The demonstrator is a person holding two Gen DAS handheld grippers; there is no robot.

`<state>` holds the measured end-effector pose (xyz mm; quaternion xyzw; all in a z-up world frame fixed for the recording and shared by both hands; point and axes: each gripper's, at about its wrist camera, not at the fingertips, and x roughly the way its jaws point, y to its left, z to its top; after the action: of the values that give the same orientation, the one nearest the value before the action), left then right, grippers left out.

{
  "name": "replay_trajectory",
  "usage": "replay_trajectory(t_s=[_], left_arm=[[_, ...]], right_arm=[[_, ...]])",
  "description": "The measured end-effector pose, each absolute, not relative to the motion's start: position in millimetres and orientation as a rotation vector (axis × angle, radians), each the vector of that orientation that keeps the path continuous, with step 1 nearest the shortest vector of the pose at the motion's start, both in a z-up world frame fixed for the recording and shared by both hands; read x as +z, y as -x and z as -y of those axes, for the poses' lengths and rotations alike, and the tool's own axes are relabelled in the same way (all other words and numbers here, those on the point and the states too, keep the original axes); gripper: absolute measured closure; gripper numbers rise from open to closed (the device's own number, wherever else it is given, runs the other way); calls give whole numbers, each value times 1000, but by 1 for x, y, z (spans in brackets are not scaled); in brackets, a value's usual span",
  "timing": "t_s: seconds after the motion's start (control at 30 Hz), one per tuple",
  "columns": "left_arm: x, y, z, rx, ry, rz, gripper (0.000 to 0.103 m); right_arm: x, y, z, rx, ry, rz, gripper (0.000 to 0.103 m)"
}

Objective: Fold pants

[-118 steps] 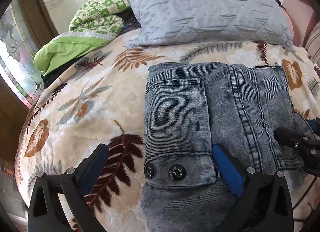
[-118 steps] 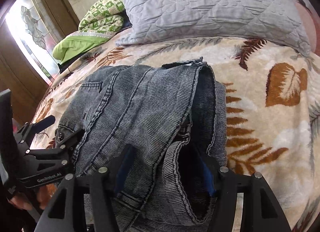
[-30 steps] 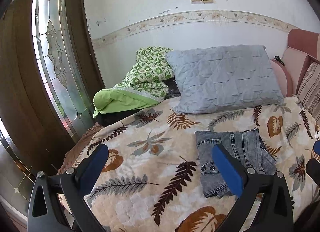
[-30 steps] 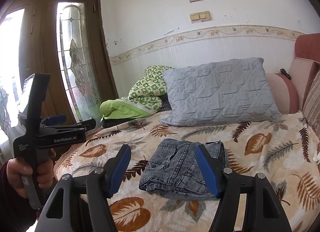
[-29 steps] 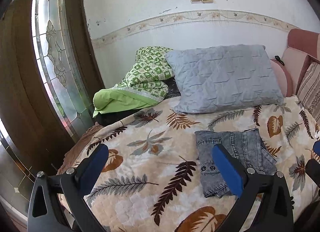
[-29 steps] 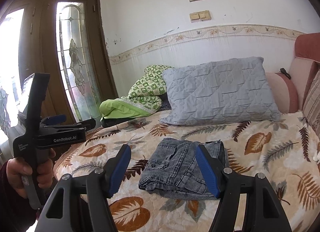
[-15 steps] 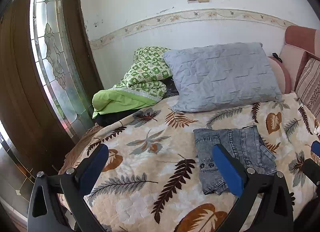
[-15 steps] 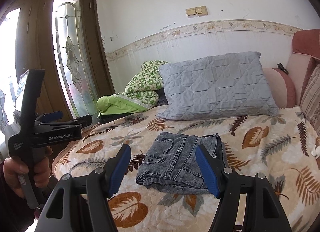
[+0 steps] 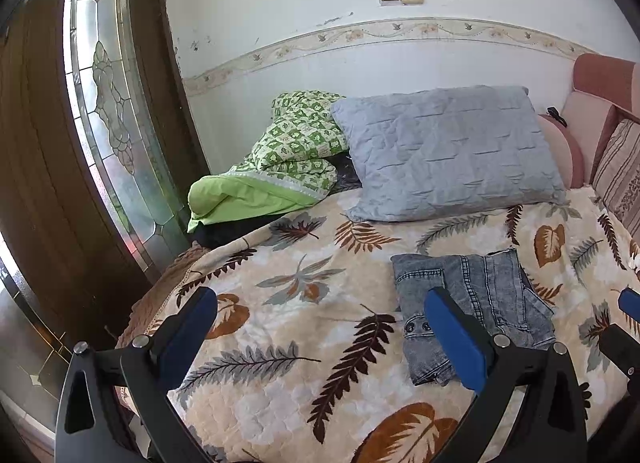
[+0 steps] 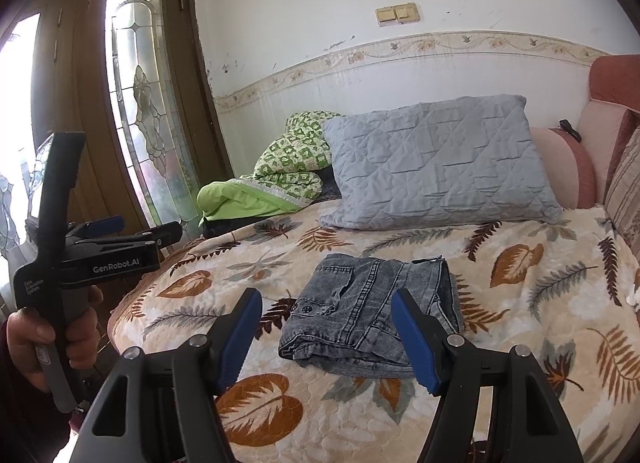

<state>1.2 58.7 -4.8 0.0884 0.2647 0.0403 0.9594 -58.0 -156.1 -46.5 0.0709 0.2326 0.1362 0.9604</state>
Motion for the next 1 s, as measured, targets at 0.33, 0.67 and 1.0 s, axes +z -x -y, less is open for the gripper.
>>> replay_trajectory(t_s=[0.33,0.67,1.0], left_arm=[[-2,2,-61,77,-163,-532,0],[18,24,-71,87,-133,-501,0],[44,58,-79,94,-134,-430,0]], right_arm=[[-41,60,154,276,-133,-457,32],[-24,79,143,289,-101,-420,32],[-2,106,133,302,-76,-374,32]])
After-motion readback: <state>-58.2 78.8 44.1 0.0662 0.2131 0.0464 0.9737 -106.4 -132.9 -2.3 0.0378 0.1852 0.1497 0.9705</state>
